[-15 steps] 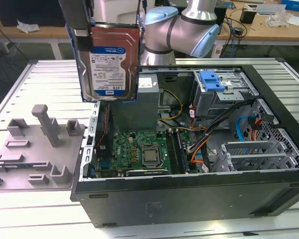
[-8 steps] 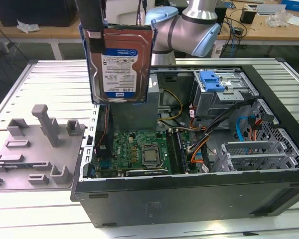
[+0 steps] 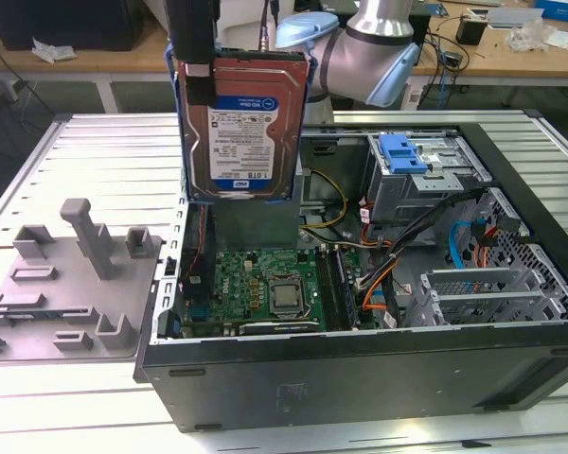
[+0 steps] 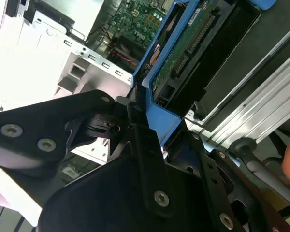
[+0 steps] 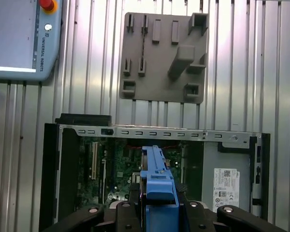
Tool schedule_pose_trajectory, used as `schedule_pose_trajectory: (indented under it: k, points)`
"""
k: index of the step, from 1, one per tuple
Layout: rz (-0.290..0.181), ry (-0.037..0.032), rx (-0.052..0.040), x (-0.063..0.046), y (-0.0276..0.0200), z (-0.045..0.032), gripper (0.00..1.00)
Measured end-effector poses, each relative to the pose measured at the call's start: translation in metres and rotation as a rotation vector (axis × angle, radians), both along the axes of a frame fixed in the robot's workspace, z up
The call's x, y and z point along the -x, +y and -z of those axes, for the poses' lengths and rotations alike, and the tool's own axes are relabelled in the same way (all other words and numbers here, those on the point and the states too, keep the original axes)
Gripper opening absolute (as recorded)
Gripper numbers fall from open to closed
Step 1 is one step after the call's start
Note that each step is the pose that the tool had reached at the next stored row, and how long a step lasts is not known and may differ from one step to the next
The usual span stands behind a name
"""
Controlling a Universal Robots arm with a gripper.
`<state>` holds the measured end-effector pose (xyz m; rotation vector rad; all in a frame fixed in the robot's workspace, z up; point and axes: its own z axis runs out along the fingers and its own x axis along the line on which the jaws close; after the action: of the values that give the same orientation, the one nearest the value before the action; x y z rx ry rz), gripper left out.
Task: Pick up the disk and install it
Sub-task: 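Pick up the disk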
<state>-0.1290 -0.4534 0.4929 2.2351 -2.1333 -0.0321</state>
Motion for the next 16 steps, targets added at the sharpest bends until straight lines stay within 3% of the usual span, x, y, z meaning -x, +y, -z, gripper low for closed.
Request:
schedule_pose_trajectory:
  k: [13,16]
  points:
    - [0.0,0.0001,0.0,-0.027,-0.0122,-0.0009,0.37]
    - [0.0,0.0,-0.0001,-0.041,-0.0169,-0.001,0.37]
